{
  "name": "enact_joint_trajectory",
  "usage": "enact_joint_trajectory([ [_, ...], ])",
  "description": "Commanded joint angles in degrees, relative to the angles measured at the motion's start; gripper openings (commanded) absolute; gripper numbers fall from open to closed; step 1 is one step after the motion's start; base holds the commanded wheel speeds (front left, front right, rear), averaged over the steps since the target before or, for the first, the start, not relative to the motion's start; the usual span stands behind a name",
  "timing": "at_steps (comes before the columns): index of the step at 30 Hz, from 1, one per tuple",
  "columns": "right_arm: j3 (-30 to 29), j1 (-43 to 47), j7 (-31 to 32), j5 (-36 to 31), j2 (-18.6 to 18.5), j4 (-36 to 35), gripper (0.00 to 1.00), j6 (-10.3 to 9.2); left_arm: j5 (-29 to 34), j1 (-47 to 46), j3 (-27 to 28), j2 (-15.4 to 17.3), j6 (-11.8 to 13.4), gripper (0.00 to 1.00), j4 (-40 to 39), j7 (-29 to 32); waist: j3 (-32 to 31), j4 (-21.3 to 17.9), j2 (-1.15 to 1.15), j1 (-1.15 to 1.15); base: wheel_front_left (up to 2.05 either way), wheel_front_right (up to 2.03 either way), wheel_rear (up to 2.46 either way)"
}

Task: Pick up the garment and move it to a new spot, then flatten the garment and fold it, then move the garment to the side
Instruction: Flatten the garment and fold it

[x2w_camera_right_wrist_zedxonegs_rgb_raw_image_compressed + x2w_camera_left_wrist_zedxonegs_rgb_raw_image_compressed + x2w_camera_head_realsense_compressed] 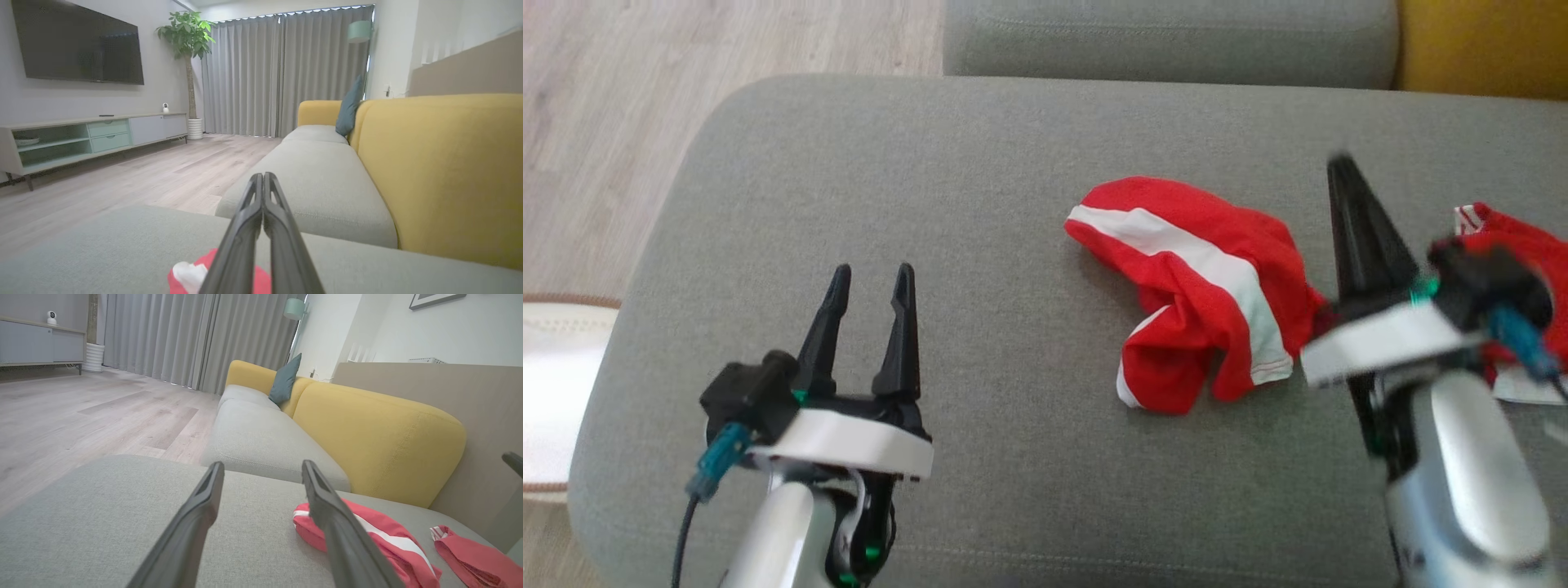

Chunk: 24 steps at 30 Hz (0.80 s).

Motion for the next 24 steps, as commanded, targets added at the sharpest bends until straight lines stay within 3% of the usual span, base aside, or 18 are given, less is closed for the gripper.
enact_joint_trajectory([
  [1,0.72,0.06,-0.95,0.70,0.68,-3.25,0.00,-0.04,0.03,-0.98,1.60,0.24,-0.32,1.00,-2.20,-0.30,-0.59,-0.52,0.00,0.00,0.00,0.00,0.00],
  [3,0.69,3.99,-1.89,0.81,1.00,-5.45,0.00,-0.04,-0.10,-0.23,1.53,0.24,-0.45,1.00,-2.33,-0.30,-1.02,-1.13,0.00,0.00,0.00,0.00,0.00],
  [4,0.44,5.87,-2.36,1.13,1.07,-6.41,0.10,-0.04,-0.26,0.11,1.50,0.24,-0.51,1.00,-2.42,-0.30,-1.28,-1.37,0.00,0.00,0.00,0.00,0.00],
  [5,0.20,7.72,-2.80,2.05,1.10,-7.21,0.69,-0.04,-0.52,0.46,1.41,0.24,-0.60,1.00,-2.50,-0.30,-1.58,-1.57,0.00,0.00,0.00,0.00,0.00],
  [6,-0.23,9.46,-3.31,3.34,1.12,-7.87,1.00,-0.04,-0.66,0.83,1.32,0.24,-0.72,1.00,-2.51,-0.30,-1.92,-1.79,0.00,0.00,0.00,0.00,0.00],
  [14,-1.90,19.36,-5.79,6.69,1.15,-8.44,1.00,-0.04,-0.90,4.10,0.55,0.24,-0.89,1.00,-2.29,-0.30,-3.07,-3.58,0.00,0.00,0.00,0.00,0.00],
  [24,-2.11,20.44,-7.05,6.91,1.15,-5.79,1.00,-0.04,-0.93,4.47,-0.44,0.24,-0.55,1.00,-2.05,-0.30,-2.90,-4.58,0.00,0.00,0.00,0.00,0.00],
])
